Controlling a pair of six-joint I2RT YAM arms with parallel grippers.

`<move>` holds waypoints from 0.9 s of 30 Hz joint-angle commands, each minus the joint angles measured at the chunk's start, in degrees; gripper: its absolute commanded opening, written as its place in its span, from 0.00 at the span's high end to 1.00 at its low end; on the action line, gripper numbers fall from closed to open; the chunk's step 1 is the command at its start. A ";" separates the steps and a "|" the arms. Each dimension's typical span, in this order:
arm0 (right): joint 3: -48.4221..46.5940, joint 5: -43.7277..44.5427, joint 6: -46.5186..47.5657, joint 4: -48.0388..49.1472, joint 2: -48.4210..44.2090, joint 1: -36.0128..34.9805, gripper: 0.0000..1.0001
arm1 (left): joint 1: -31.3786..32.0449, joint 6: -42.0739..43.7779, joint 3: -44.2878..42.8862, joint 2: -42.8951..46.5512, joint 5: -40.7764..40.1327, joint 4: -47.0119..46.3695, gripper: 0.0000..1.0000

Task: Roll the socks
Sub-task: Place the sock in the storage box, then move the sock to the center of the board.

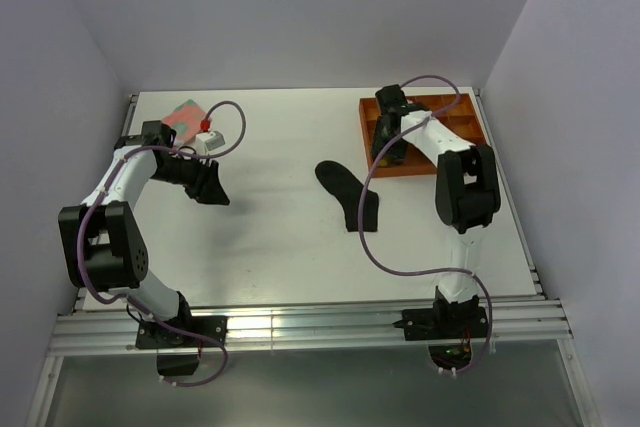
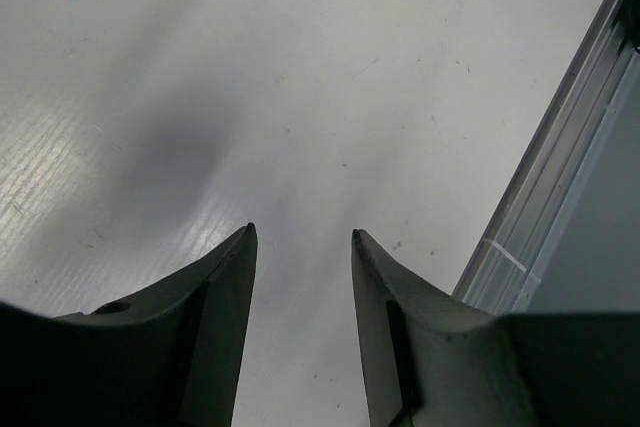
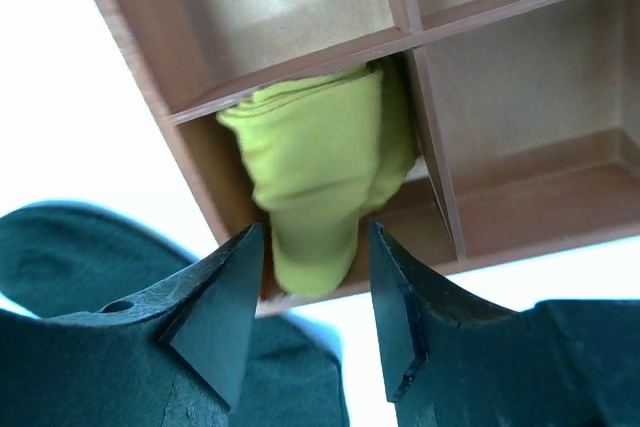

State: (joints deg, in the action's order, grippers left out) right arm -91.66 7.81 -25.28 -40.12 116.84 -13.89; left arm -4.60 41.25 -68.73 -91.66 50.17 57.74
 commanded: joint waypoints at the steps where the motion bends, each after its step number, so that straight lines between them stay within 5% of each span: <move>1: -1.42 0.36 -0.39 -1.19 -4.42 -0.35 0.46 | -0.06 0.23 -2.20 0.25 1.77 -0.34 0.51; 10: 1.56 2.82 -0.56 -0.67 -11.44 -1.40 0.48 | 0.47 -0.56 -1.59 1.21 1.68 -1.83 0.51; 21: 20.98 9.95 -6.26 6.88 -20.33 -20.72 0.53 | 0.65 -5.74 3.50 8.77 0.72 -7.37 0.51; 27: 23.72 11.78 -8.56 8.57 -16.12 -22.06 0.53 | 0.47 -9.52 6.14 14.39 -1.22 -11.59 0.48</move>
State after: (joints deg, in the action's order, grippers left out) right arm -68.25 15.46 -30.89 -34.63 98.85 -36.95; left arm -4.16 34.83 -64.12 -81.08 49.45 50.09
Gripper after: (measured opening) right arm 0.467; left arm 0.508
